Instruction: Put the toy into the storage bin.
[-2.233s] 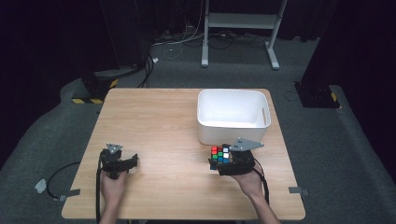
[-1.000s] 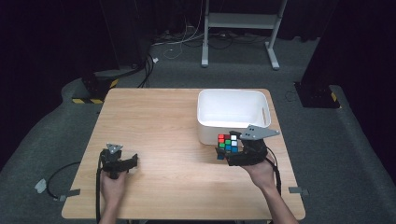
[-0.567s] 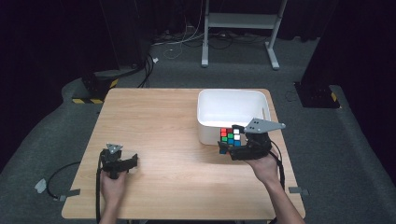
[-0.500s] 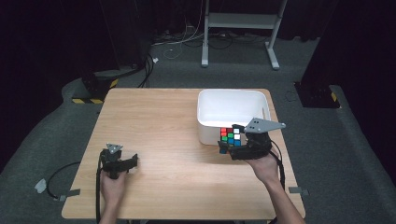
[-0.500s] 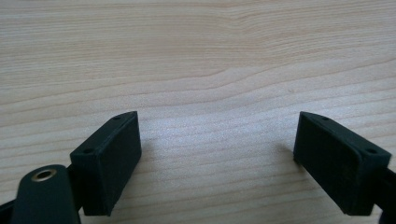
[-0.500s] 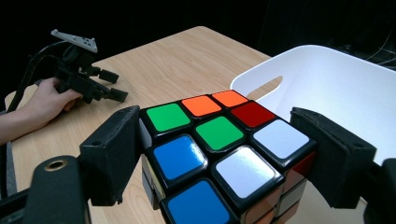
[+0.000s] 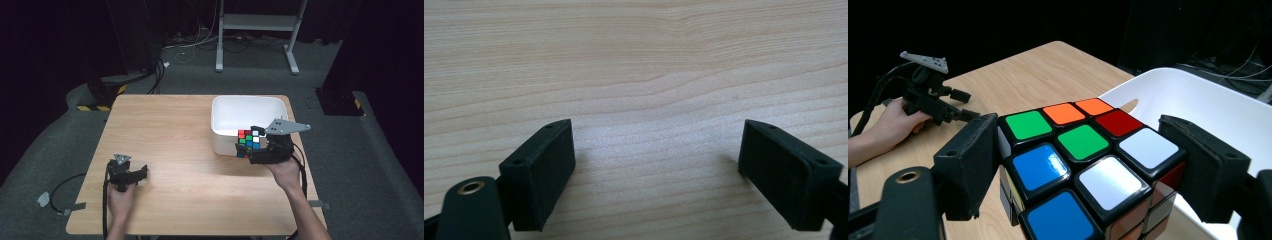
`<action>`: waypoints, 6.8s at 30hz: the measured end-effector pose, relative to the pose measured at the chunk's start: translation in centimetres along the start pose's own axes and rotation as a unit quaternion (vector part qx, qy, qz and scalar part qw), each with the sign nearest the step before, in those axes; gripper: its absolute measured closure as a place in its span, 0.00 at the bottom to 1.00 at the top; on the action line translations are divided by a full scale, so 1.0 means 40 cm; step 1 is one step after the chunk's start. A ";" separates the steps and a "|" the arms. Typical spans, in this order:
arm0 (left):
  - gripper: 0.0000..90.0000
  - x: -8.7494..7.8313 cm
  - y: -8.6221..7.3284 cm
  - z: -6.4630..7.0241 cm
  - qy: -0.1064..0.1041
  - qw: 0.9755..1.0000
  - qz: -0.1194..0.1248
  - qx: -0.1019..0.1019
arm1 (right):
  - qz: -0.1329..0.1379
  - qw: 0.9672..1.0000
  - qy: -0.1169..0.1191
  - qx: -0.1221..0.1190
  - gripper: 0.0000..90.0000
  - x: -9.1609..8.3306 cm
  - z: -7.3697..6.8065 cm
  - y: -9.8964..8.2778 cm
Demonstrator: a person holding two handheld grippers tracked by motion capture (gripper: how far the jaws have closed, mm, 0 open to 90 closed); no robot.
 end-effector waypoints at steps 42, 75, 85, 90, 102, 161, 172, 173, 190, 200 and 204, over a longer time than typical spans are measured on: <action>0.17 0.000 0.000 0.000 -0.001 1.000 0.000 0.001 | -0.005 0.997 -0.069 0.043 0.22 0.076 0.197 0.083; 0.17 0.000 0.000 0.000 -0.001 1.000 0.000 0.001 | -0.032 0.988 -0.126 0.087 0.22 0.173 0.353 0.049; 0.17 0.000 0.000 0.000 -0.001 1.000 0.000 0.001 | -0.048 0.985 -0.144 0.084 0.22 0.202 0.389 0.053; 0.17 0.000 0.000 0.000 -0.001 1.000 0.000 0.001 | -0.054 0.984 -0.148 0.078 0.22 0.215 0.400 0.057; 0.17 0.000 0.000 0.000 -0.001 1.000 0.000 0.001 | -0.072 0.982 -0.156 0.075 0.22 0.250 0.419 0.047; 0.17 -0.001 0.000 0.000 -0.002 1.000 0.000 0.001 | -0.137 0.971 -0.165 0.103 0.22 0.288 0.447 -0.072; 0.17 -0.001 0.000 0.000 -0.002 1.000 0.000 0.001 | -0.141 0.971 -0.167 0.095 0.22 0.280 0.440 -0.070; 0.17 -0.001 0.000 0.000 -0.002 1.000 0.000 0.001 | -0.141 0.971 -0.167 0.095 0.22 0.280 0.439 -0.072; 0.17 -0.001 0.000 0.000 -0.002 1.000 0.000 0.001 | -0.125 0.977 -0.146 0.091 0.23 0.261 0.401 -0.048; 0.17 0.000 0.000 0.000 -0.002 1.000 0.000 0.001 | -0.116 0.980 -0.130 0.092 0.23 0.255 0.364 -0.040; 0.17 0.000 0.000 0.000 -0.002 1.000 0.001 0.000 | -0.115 0.981 -0.127 0.096 0.23 0.247 0.355 -0.047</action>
Point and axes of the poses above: each handheld gripper's, and its own axes: x roughly forward along the jaws, y roughly out of its top, z roughly to its right, the point moved 10 cm from there along x, roughly forward along the jaws, and after that the axes turned 11 degrees about z, right-handed, at the moved point
